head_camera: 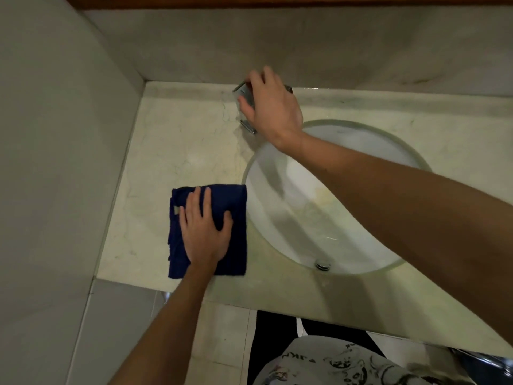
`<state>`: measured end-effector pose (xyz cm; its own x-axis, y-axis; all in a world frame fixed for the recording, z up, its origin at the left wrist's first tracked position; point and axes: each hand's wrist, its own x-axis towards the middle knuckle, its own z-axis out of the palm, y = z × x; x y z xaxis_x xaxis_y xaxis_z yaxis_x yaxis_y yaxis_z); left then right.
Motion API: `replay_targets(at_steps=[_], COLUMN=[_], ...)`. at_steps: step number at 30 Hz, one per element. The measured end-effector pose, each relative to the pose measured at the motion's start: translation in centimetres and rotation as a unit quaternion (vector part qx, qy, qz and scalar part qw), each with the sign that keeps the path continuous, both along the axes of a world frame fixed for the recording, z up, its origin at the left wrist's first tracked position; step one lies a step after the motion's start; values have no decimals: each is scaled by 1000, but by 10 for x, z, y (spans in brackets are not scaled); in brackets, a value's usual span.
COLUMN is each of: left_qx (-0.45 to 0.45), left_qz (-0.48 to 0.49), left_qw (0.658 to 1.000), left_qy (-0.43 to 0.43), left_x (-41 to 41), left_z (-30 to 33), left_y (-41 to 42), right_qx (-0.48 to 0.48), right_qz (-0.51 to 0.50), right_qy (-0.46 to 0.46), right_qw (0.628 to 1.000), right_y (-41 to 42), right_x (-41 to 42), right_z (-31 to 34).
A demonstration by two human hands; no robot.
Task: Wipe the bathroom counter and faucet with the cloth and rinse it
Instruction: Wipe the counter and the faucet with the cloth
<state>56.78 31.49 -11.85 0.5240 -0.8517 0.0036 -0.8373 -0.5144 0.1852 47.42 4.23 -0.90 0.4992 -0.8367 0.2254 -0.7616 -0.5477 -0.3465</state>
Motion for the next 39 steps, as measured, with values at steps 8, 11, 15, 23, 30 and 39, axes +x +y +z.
replay_targets(at_steps=[8, 11, 15, 23, 30, 39], left_qx=[-13, 4, 36, 253, 267, 163], left_qz=[26, 13, -5, -147, -282, -327], left_qw=[1000, 1000, 998, 950, 910, 927], left_qy=[2, 10, 57, 111, 142, 81], left_x=[82, 101, 118, 201, 176, 168], left_z=[-1, 0, 15, 80, 104, 125], left_y=[-107, -140, -153, -207, -186, -133], right_qx=[11, 21, 34, 58, 63, 121], right_qz=[-5, -4, -6, -11, -3, 231], right_qy=[-8, -12, -17, -32, -25, 123], right_qw=[1000, 1000, 999, 998, 998, 958], right_y=[0, 0, 1, 2, 5, 79], right_x=[2, 1, 1, -1, -1, 42], right_z=[-2, -1, 1, 3, 11, 8])
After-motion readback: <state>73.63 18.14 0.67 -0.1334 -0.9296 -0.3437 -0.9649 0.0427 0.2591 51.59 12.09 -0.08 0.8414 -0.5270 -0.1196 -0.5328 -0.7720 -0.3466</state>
